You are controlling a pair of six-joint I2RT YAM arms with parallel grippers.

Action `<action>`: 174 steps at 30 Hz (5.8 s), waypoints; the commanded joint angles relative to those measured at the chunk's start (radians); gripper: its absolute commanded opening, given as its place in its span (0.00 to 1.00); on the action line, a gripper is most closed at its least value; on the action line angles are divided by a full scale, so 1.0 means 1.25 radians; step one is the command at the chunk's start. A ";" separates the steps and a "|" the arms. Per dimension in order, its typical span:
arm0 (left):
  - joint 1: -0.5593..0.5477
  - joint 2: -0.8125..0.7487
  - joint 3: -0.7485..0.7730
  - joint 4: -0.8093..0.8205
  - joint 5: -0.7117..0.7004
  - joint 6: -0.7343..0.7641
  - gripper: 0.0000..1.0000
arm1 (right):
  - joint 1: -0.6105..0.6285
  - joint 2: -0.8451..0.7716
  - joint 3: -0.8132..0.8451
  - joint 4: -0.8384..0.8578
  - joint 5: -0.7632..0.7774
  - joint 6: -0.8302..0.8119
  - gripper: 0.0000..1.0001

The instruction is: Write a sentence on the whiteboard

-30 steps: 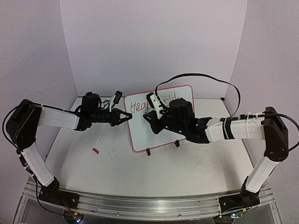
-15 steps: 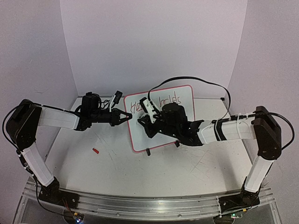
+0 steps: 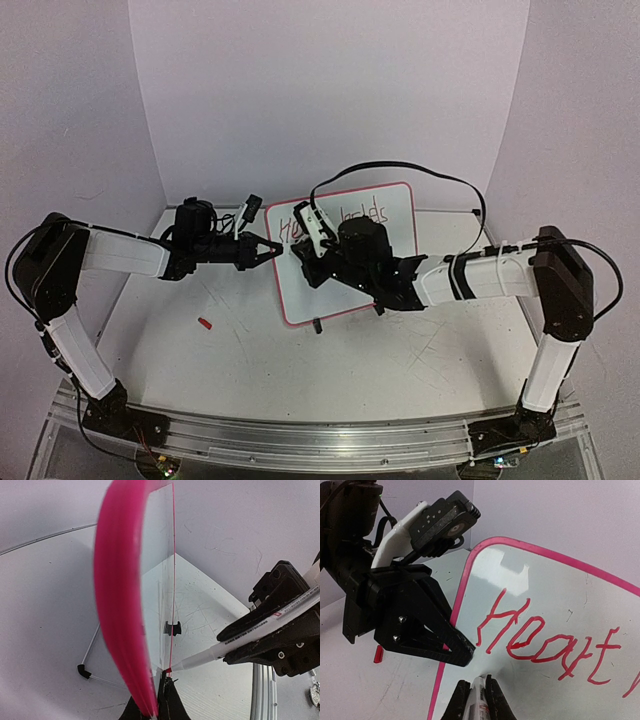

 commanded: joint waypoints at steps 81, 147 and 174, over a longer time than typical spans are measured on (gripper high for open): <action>0.012 0.002 0.008 -0.035 -0.135 0.109 0.00 | 0.032 0.019 -0.040 0.008 0.099 0.061 0.00; 0.012 0.003 0.009 -0.042 -0.135 0.110 0.00 | 0.015 -0.069 -0.061 0.028 0.141 0.124 0.00; 0.011 0.010 0.017 -0.045 -0.126 0.109 0.00 | -0.009 -0.034 -0.067 0.042 0.094 0.123 0.00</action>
